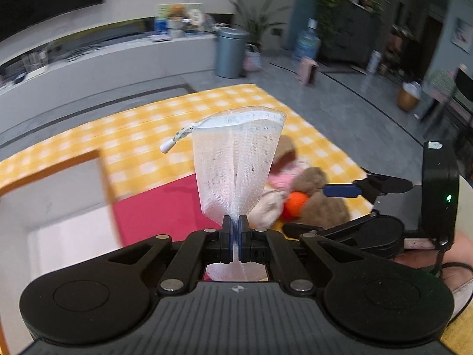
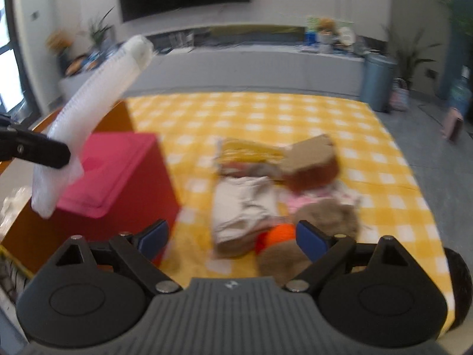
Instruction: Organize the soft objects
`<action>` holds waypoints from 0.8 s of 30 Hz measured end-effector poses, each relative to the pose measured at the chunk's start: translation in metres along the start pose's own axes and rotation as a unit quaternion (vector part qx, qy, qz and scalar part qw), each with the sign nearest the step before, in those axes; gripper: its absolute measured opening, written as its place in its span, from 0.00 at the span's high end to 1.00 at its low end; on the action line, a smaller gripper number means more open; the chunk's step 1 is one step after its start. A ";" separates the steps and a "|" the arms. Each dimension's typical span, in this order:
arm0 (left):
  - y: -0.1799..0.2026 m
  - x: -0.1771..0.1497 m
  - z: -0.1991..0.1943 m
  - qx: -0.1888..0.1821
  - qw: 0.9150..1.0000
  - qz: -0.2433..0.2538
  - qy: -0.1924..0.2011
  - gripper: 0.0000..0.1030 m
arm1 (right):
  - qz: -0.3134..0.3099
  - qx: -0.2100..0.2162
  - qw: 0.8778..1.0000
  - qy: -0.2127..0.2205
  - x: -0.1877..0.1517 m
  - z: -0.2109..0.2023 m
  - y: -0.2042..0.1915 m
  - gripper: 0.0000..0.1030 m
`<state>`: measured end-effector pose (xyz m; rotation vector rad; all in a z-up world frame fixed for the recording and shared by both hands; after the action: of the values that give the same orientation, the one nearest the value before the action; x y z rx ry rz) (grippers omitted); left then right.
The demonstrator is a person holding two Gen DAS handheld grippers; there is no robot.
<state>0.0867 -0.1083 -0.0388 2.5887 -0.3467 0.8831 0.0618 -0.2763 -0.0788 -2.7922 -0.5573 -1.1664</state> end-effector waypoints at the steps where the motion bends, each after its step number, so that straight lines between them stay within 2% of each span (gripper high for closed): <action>1: -0.008 -0.003 -0.001 0.001 1.000 -0.013 0.001 0.97 | -0.008 -0.002 1.000 -0.009 0.001 0.003 -0.003 0.11; 3: -0.024 -0.008 -0.003 -0.017 0.998 -0.056 -0.002 0.97 | -0.023 -0.009 0.999 -0.033 0.000 0.011 -0.010 0.11; 5: -0.037 -0.012 -0.002 -0.024 0.997 -0.078 -0.005 0.97 | -0.032 -0.004 0.998 -0.048 0.000 0.019 -0.016 0.11; 8: -0.048 -0.018 -0.004 -0.007 0.998 -0.070 0.005 0.97 | -0.039 0.023 0.996 -0.071 -0.003 0.033 -0.029 0.12; 13: -0.055 -0.016 -0.005 -0.020 0.997 -0.080 0.011 0.97 | -0.062 -0.003 0.990 -0.130 -0.012 0.054 -0.037 0.12; 18: -0.058 -0.022 -0.003 -0.031 0.996 -0.083 0.006 0.97 | -0.082 -0.005 0.983 -0.162 -0.021 0.060 -0.044 0.12; 21: -0.062 -0.023 -0.002 -0.036 0.995 -0.088 0.003 0.97 | -0.094 -0.038 0.975 -0.198 -0.029 0.071 -0.042 0.12; 24: -0.064 -0.023 -0.003 -0.040 0.995 -0.089 0.001 0.97 | -0.098 -0.027 0.975 -0.199 -0.030 0.072 -0.045 0.12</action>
<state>0.0894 -0.0472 -0.0692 2.4986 -0.1442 0.7922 0.0751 -0.2298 -0.1548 -3.0938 -0.8589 -0.6459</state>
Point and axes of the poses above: each gripper's, at about its wrist camera, not at the fingertips, and z roughly the way its jaws point, y to its right, x to its top, the point moved 6 cm from there along z, roughly the way its jaws point, and after that the axes turned 14 degrees about -z, right-handed, at the moved point
